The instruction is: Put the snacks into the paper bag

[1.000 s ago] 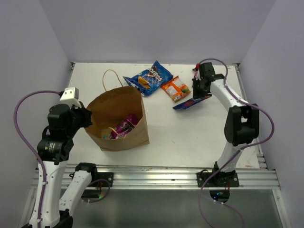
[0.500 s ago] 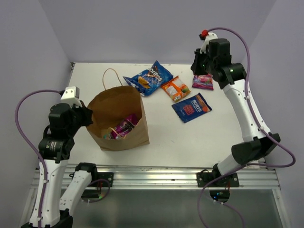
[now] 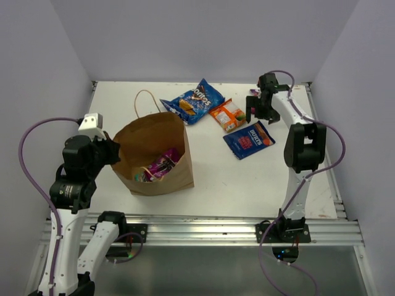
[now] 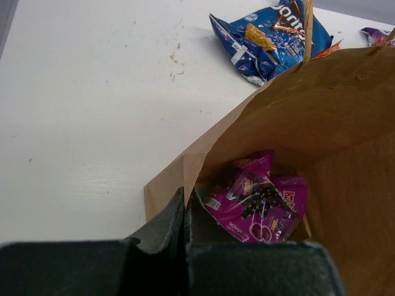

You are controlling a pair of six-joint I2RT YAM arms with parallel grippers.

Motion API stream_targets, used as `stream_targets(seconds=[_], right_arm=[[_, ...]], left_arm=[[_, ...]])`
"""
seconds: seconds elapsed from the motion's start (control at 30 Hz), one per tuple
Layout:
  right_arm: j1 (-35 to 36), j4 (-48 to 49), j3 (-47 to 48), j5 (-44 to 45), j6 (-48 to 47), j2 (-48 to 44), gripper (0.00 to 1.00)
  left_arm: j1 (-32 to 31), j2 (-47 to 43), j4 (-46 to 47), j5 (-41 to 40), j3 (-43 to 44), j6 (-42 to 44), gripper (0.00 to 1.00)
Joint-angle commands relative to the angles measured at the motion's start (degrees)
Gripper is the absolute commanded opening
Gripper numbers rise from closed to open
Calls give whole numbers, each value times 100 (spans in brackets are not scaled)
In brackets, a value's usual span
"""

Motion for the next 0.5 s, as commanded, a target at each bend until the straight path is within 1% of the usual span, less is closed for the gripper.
stream_targets(seconds=[0.0, 0.1, 0.23, 0.3, 0.47], right_arm=[[-481, -25, -129, 21, -106, 41, 99], [-684, 116, -428, -303, -97, 174, 99], [-702, 213, -666, -549, -106, 358, 98], [-694, 213, -798, -839, -115, 411, 97], [-702, 406, -1246, -1173, -150, 245, 93]], left_arm=[[-25, -41, 39, -75, 93, 8, 0], [-25, 3, 21, -75, 111, 16, 0], [-25, 100, 126, -75, 111, 8, 0], [-25, 152, 161, -75, 102, -1, 0], [-25, 205, 276, -67, 50, -10, 0]])
